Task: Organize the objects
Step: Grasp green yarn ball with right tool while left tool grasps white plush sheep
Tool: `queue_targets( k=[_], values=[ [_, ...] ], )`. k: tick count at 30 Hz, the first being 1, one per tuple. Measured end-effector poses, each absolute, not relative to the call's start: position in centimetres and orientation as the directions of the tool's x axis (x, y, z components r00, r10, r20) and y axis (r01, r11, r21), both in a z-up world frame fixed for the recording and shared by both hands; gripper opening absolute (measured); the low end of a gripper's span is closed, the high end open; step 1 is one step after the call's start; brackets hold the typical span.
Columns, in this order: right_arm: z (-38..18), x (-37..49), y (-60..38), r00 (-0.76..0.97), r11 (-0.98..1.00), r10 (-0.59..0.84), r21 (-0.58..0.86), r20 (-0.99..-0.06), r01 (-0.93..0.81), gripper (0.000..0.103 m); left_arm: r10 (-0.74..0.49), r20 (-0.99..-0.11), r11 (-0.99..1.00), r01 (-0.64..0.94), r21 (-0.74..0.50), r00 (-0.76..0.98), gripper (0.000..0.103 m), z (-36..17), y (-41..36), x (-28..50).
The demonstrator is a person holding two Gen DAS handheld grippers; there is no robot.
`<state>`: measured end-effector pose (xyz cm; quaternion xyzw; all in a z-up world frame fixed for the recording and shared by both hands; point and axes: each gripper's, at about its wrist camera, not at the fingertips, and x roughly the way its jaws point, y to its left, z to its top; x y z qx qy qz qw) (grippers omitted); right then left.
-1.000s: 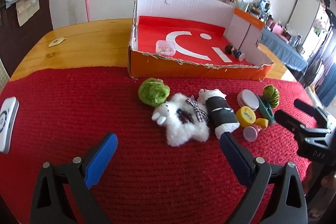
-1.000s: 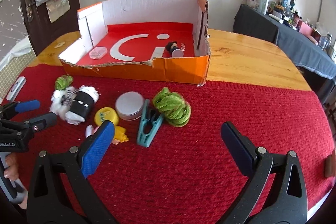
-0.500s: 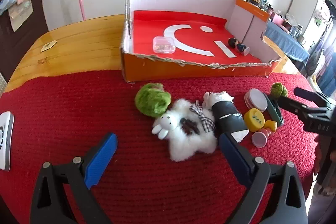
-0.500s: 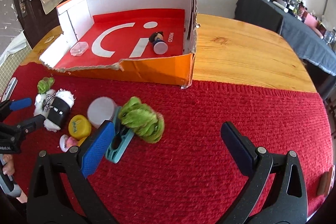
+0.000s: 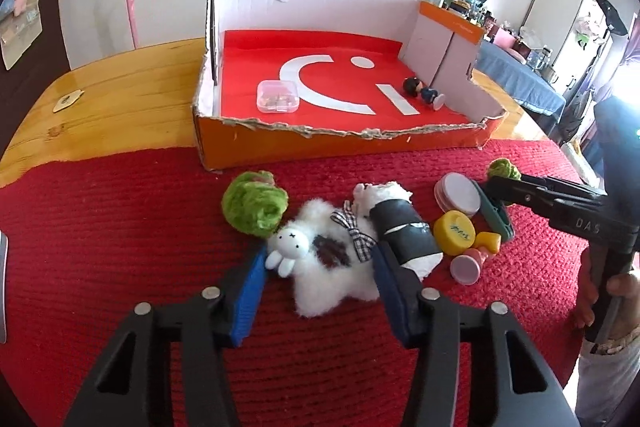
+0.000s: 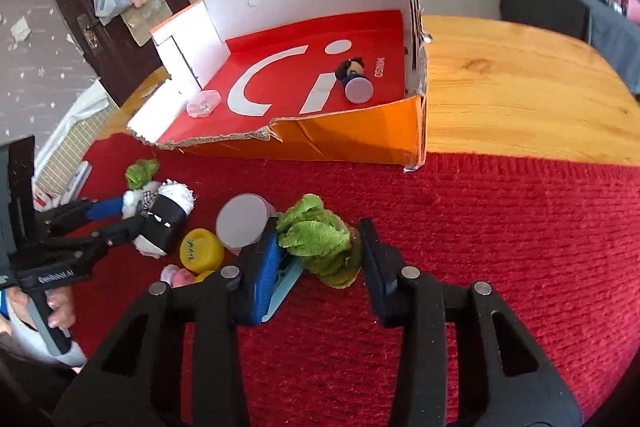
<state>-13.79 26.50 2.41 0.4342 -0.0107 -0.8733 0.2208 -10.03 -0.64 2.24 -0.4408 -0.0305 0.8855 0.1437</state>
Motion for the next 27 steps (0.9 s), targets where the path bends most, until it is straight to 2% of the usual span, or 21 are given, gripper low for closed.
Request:
queue_targets(
  k=[8,9,17,19,20,27],
  values=[
    [3.1,-13.4,27.2,-0.555,-0.908,-0.396,0.221,-0.732,0.357,0.035,0.294,-0.763,-0.954,-0.218,-0.203,-0.576,0.048,2.4,-0.9,-9.5],
    [3.3,-13.4,27.2,-0.561,-0.909,-0.394,0.219,-0.728,0.354,0.035,0.295,-0.761,-0.954,-0.219,-0.204,-0.577,0.035,2.5,-1.0,-9.5],
    [4.0,-12.9,27.1,-0.575,-0.911,-0.389,0.206,-0.72,0.358,0.035,0.319,-0.756,-0.947,-0.212,-0.24,-0.571,0.034,2.5,-1.7,-9.4],
    [4.0,-12.8,27.0,-0.576,-0.911,-0.389,0.205,-0.719,0.359,0.035,0.321,-0.753,-0.947,-0.212,-0.242,-0.574,0.032,2.6,-1.8,-9.2],
    [4.0,-12.8,27.0,-0.577,-0.911,-0.388,0.204,-0.719,0.359,0.035,0.318,-0.751,-0.948,-0.212,-0.238,-0.579,0.022,2.7,-1.9,-9.0],
    [4.2,-12.6,27.1,-0.585,-0.913,-0.385,0.203,-0.714,0.353,0.035,0.317,-0.748,-0.948,-0.215,-0.235,-0.583,0.022,3.1,-2.3,-8.5]
  ],
)
